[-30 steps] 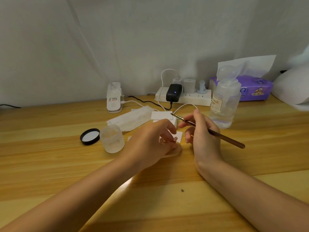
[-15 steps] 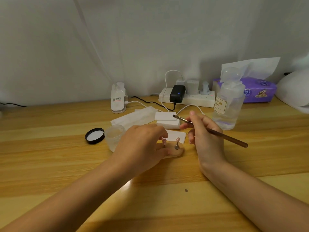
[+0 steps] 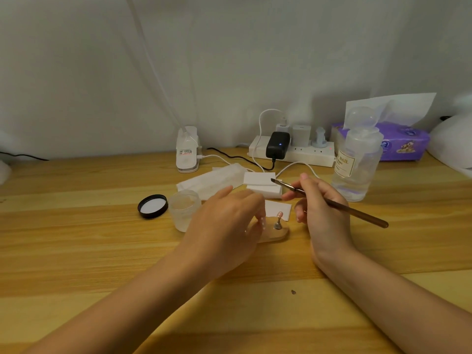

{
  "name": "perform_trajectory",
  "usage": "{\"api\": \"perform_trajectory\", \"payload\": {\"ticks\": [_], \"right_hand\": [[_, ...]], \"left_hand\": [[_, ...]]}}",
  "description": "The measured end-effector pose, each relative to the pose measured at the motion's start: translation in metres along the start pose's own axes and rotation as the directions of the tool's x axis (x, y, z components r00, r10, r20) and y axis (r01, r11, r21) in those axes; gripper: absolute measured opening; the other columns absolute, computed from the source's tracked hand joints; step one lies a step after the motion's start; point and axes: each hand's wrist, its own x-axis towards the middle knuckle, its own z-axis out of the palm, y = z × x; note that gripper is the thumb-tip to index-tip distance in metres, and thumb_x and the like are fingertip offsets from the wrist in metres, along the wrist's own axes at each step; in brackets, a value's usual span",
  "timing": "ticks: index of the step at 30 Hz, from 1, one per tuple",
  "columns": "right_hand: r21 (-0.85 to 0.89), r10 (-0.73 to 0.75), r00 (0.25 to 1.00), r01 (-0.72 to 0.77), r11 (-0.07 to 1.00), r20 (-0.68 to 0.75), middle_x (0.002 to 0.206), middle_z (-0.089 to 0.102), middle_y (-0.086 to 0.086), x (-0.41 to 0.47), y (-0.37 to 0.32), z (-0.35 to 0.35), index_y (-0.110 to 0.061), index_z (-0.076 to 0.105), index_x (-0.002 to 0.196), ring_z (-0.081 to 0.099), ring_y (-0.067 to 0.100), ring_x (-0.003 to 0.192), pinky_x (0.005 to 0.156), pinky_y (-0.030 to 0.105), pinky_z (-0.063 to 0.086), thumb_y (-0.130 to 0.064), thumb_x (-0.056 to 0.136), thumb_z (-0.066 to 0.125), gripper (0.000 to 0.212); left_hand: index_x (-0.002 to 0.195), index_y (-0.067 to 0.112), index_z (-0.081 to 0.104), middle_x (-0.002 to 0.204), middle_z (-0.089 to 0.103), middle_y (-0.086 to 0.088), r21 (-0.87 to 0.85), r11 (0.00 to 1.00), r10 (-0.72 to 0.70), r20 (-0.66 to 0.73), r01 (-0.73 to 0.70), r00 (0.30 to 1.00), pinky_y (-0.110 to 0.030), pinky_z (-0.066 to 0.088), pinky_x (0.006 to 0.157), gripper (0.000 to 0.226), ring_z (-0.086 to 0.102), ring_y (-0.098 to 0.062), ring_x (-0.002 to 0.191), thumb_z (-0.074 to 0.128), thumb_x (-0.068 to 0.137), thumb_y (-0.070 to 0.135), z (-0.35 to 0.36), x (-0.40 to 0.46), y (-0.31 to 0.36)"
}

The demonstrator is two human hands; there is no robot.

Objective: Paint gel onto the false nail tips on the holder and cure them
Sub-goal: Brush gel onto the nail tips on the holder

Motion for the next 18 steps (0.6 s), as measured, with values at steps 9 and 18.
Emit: {"api": "perform_trajectory", "payload": {"ticks": [9, 18], "right_hand": [[-0.033, -0.044, 0.999, 0.045, 0.998, 0.028, 0.063, 0.067, -0.005, -0.003, -0.005, 0.001, -0.022, 0.062, 0.069, 0.043, 0.001, 0.044, 0.041, 0.010, 0.038, -0.028, 0.089, 0.054, 0.022], [-0.137, -0.191, 0.935, 0.240, 0.961, 0.299, 0.066, 0.069, -0.002, -0.009, -0.037, 0.022, -0.016, 0.055, 0.076, 0.052, 0.000, 0.048, 0.047, 0.011, 0.044, -0.047, 0.069, 0.056, 0.032]], "left_hand": [[0.084, 0.024, 0.059, 0.086, 0.066, 0.012, -0.314, 0.946, 0.071, -0.031, -0.078, 0.997, -0.020, 0.054, 0.066, 0.020, 0.063, -0.002, 0.080, 0.068, 0.077, 0.007, -0.030, -0.053, -0.030], [0.070, 0.030, 0.074, 0.078, 0.073, 0.005, -0.753, 0.578, -0.472, 0.005, 0.315, 0.881, -0.012, 0.050, 0.058, 0.012, 0.067, -0.010, 0.064, 0.068, 0.063, 0.024, -0.032, -0.072, -0.071]]}}
